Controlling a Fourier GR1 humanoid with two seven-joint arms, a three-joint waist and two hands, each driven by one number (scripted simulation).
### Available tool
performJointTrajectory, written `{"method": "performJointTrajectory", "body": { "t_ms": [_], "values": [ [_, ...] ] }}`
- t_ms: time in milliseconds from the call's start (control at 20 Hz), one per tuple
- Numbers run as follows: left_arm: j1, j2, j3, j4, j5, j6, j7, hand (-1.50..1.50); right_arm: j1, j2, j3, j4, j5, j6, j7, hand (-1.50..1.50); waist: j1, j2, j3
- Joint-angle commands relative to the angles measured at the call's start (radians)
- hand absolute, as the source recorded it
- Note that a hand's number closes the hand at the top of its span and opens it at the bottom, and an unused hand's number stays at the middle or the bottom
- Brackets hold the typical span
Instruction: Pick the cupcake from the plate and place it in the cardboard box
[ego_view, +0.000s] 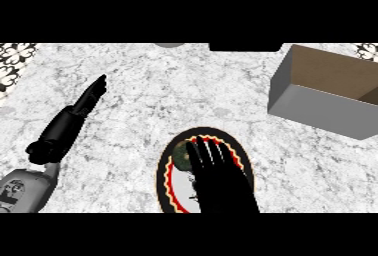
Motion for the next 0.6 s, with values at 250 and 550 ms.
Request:
{"method": "performJointTrajectory", "body": {
  "t_ms": [250, 550],
  "values": [
    [-0.009, 0.003, 0.026, -0.025, -0.005, -0.015, 0.029, 0.0, 0.001, 0.161, 0.026, 0.14, 0.151, 0.08, 0.216, -1.5, -0.007, 0.001, 0.003],
    [0.016, -0.019, 0.022, -0.027, -0.028, -0.011, 0.007, 0.0, 0.008, 0.167, 0.0, 0.164, 0.163, 0.148, 0.206, -1.5, -0.004, 0.001, 0.003]
  ]
}}
